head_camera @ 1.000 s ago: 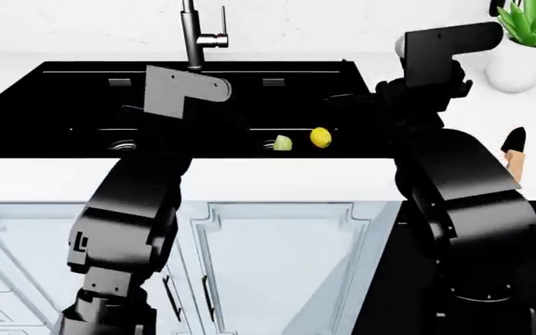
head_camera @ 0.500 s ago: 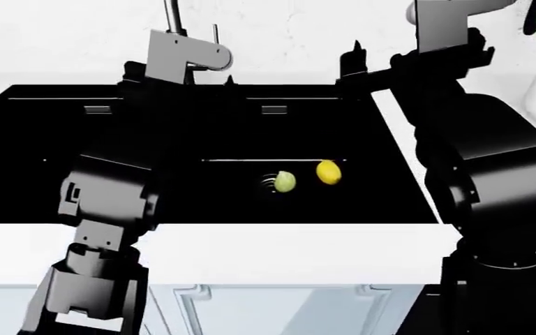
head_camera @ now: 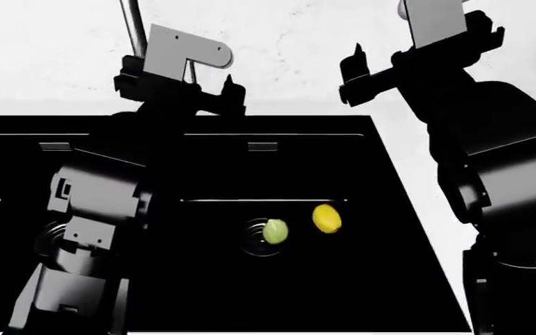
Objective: Pick the vegetables from the sink and place them on the cutting board.
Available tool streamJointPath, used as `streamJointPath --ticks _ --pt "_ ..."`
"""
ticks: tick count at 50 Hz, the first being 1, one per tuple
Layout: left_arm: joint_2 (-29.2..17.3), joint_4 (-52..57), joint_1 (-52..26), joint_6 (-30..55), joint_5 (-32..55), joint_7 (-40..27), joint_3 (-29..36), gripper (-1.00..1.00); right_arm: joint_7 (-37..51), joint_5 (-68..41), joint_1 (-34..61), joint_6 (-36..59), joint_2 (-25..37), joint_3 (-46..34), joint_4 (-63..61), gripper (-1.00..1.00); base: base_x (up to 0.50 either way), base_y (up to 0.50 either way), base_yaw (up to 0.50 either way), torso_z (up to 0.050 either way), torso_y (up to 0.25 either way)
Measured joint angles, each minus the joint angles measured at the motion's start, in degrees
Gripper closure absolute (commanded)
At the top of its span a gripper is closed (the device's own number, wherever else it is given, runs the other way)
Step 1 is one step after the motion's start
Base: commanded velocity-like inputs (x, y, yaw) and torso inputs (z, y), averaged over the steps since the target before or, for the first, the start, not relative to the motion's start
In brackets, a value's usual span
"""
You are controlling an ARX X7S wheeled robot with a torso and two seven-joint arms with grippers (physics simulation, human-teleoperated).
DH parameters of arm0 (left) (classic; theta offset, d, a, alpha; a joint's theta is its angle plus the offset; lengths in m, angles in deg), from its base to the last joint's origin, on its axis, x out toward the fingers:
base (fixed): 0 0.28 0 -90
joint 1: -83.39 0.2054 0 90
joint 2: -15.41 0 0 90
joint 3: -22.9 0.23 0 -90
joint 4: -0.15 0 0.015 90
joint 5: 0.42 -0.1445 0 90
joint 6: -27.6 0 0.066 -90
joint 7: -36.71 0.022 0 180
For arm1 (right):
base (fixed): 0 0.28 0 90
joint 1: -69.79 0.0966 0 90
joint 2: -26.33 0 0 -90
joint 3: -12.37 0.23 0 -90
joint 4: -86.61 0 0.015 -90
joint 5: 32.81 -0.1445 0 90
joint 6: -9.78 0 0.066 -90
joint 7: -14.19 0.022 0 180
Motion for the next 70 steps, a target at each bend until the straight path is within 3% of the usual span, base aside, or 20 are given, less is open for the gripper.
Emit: streamJointPath --ticks 18,35,43,54,62,70 --pt "-1.42 3.09 0.38 1.55 1.19 0.52 1.14 -1.0 -3.34 -1.46 0.65 3.12 2.01 -3.88 -4.34 -1.0 0.5 -0.04 0.0 0.0 0.002" --pt "-10.01 33.25 5.38 17.93 9.14 8.06 3.27 -1.0 -9.82 -8.06 3.7 17.81 8.59 -6.6 -22.45 -1.0 0.46 0.0 0.0 0.0 0.0" --pt "-14.63 41.81 6.94 22.85 11.58 10.7 4.32 -1.0 -2.5 -26.04 7.38 22.79 14.77 -7.17 -27.83 -1.0 0.0 0.0 0.0 0.0 0.0" --pt "-23.57 49.83 8.64 23.09 12.55 14.9 8.85 -1.0 9.03 -51.58 13.47 24.91 22.05 -10.62 -31.46 -1.0 0.0 0.0 0.0 0.0 -0.056" --pt "-28.6 51.89 8.97 21.86 11.62 16.48 12.06 -1.0 13.56 -61.58 17.01 24.94 24.51 -12.85 -32.66 -1.0 0.0 0.0 0.0 0.0 -0.25" --pt "-31.2 52.33 9.27 20.96 11.08 17.2 13.76 -1.0 15.37 -64.76 19.15 23.75 25.09 -15.36 -32.72 -1.0 0.0 0.0 0.0 0.0 -0.156"
